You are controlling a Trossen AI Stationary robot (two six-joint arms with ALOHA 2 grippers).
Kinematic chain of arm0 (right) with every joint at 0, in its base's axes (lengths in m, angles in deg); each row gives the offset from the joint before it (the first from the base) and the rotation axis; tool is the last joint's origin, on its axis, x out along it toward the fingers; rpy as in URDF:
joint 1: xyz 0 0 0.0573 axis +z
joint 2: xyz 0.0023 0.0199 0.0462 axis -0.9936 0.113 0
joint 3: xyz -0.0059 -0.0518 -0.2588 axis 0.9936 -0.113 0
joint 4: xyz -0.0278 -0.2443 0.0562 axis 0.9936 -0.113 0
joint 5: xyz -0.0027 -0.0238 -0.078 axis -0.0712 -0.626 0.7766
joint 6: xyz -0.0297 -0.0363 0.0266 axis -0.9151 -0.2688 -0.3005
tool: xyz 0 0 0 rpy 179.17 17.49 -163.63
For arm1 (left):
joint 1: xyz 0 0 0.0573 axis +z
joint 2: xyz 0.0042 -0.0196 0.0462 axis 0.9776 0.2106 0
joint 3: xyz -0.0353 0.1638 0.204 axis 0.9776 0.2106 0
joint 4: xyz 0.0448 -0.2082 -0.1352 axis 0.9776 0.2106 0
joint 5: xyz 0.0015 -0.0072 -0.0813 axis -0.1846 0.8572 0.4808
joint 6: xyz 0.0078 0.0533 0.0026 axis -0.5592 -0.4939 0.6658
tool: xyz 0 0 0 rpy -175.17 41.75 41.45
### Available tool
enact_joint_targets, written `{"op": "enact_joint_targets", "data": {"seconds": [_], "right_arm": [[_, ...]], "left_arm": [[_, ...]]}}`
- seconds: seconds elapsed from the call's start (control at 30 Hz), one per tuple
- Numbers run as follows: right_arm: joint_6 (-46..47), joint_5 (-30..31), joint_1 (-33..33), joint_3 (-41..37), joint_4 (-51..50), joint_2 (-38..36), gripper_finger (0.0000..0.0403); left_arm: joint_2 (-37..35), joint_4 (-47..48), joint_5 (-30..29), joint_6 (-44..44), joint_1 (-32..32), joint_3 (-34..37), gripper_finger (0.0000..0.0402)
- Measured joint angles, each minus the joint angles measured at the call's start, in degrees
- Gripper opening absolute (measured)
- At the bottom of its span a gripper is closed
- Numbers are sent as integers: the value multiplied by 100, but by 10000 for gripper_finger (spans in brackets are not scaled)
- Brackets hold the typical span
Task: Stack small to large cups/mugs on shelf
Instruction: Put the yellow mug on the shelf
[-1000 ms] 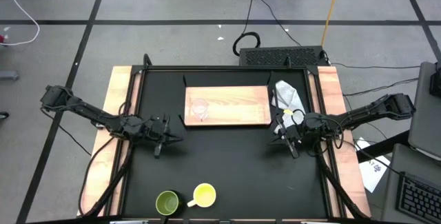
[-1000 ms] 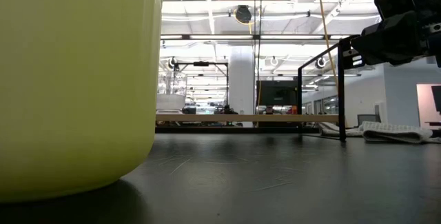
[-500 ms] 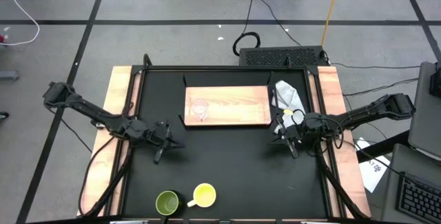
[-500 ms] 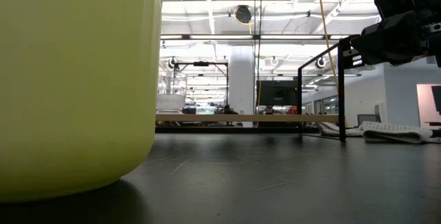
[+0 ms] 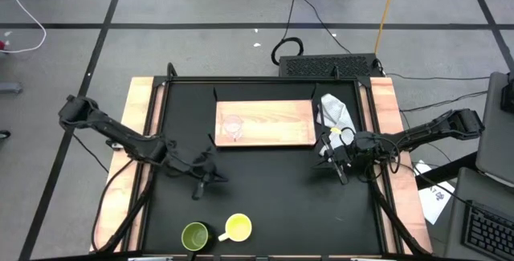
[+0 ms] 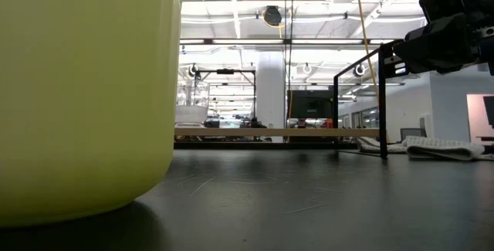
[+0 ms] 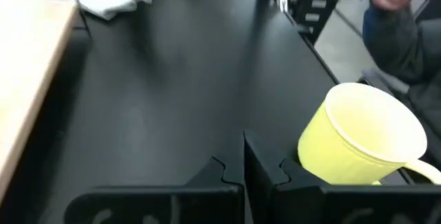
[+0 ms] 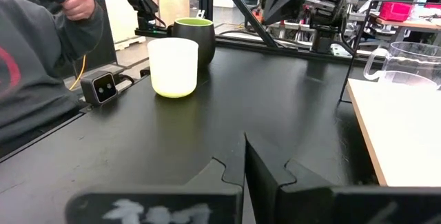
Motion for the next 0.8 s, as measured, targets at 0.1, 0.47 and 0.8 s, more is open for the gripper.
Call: {"op": "enact_joint_targets", "data": {"seconds": [0.1,0.47,0.8], "right_arm": [[0,0,-2,-1,1,1,0],[-2,-2,-2,1,2,2,0],[-2,-2,0,-1,15,2,0]], "left_arm": [[359,469,69,117,-88,-453,0],[1434,2189,103,123,-593,-2210,0],[2032,3032,691,-59,-516,-3462,0]]}}
